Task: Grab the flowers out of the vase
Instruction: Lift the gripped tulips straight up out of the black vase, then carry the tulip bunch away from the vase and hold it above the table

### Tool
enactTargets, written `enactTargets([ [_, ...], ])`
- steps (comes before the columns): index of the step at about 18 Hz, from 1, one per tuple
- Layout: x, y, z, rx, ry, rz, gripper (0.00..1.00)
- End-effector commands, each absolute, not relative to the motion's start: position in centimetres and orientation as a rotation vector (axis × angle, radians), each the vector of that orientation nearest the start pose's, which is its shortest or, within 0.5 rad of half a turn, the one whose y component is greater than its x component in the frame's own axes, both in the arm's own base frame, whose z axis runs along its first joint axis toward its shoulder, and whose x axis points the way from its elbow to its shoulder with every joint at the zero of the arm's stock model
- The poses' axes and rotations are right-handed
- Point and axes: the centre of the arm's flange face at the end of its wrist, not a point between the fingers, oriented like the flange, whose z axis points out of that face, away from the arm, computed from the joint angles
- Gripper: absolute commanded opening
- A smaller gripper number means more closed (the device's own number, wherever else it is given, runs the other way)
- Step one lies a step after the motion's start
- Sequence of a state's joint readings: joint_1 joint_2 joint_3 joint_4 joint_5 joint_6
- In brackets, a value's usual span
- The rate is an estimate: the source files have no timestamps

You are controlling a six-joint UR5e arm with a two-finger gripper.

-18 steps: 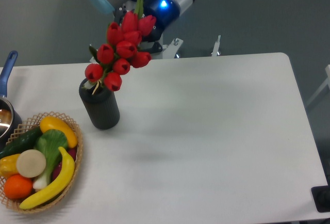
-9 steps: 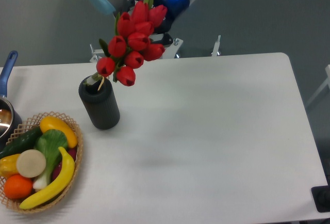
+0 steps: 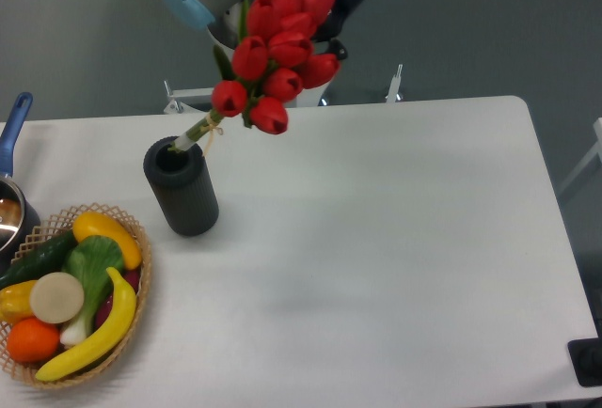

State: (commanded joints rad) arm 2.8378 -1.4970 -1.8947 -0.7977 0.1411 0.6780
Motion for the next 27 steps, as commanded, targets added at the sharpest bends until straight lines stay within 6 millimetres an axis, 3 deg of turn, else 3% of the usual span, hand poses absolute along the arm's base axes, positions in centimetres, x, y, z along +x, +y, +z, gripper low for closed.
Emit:
enactTargets([
  [4, -38.2, 36.0, 52.7, -1.713, -0.091, -0.415, 0.00],
  [10, -43.0, 36.3, 50.8, -1.719, 0.014, -0.287, 0.00],
  [13, -47.6, 34.4, 48.8, -1.898, -0.070, -0.113, 0.00],
  [15, -48.4, 33.8, 47.6, -2.032, -0.118, -0.017, 0.00],
  [21, -49.5, 31.8, 41.1, -2.356, -0.189, 0.131, 0.00],
  [27, -50.9, 31.2, 38.8, -2.518, -0.251, 0.187, 0.03],
])
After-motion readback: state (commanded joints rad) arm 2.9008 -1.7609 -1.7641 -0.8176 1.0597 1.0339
